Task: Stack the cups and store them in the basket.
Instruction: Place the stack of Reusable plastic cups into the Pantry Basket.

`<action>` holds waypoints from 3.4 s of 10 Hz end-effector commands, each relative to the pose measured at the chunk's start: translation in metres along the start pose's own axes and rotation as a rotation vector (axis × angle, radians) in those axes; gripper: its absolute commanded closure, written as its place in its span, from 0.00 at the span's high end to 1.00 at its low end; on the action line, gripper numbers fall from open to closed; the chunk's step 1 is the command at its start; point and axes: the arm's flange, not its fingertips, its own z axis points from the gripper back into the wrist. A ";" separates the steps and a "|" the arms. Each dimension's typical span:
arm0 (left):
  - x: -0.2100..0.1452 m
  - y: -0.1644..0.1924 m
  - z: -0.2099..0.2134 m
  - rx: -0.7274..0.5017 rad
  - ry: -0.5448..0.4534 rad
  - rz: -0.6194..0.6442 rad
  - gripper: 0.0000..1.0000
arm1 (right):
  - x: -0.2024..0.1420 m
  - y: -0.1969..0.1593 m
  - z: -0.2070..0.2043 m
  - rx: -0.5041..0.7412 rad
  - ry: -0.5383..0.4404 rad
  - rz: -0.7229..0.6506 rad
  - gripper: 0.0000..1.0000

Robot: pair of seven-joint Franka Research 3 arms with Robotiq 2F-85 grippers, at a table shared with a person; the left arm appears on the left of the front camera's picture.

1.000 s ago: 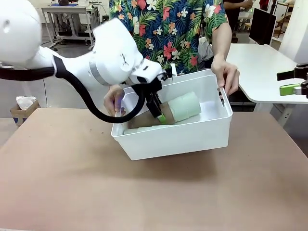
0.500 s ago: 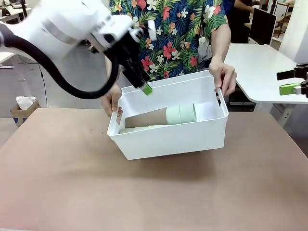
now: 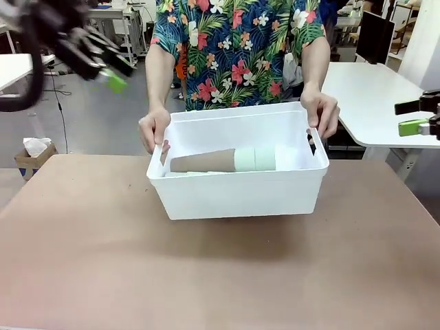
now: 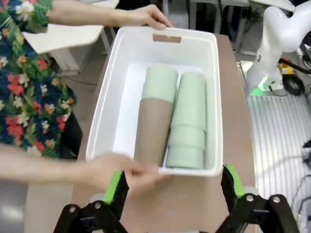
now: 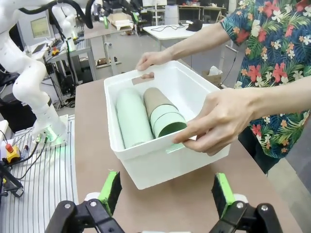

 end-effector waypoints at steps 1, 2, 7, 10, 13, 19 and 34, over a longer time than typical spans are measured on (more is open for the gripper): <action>-0.046 -0.002 0.027 -0.011 -0.082 -0.001 1.00 | 0.002 -0.002 -0.001 -0.003 -0.024 0.017 1.00; -0.074 0.001 0.036 -0.024 -0.105 0.012 1.00 | 0.002 -0.002 -0.001 -0.003 -0.024 0.017 1.00; -0.108 0.000 0.055 -0.020 -0.114 0.025 1.00 | 0.002 -0.002 -0.001 -0.003 -0.024 0.017 1.00; -0.108 0.000 0.055 -0.020 -0.114 0.025 1.00 | 0.002 -0.002 -0.001 -0.003 -0.024 0.017 1.00; -0.108 0.000 0.055 -0.020 -0.114 0.025 1.00 | 0.002 -0.002 -0.001 -0.003 -0.024 0.017 1.00; -0.108 0.000 0.055 -0.020 -0.114 0.025 1.00 | 0.002 -0.002 -0.001 -0.003 -0.024 0.017 1.00; -0.108 0.000 0.055 -0.020 -0.114 0.025 1.00 | 0.002 -0.002 -0.001 -0.003 -0.024 0.017 1.00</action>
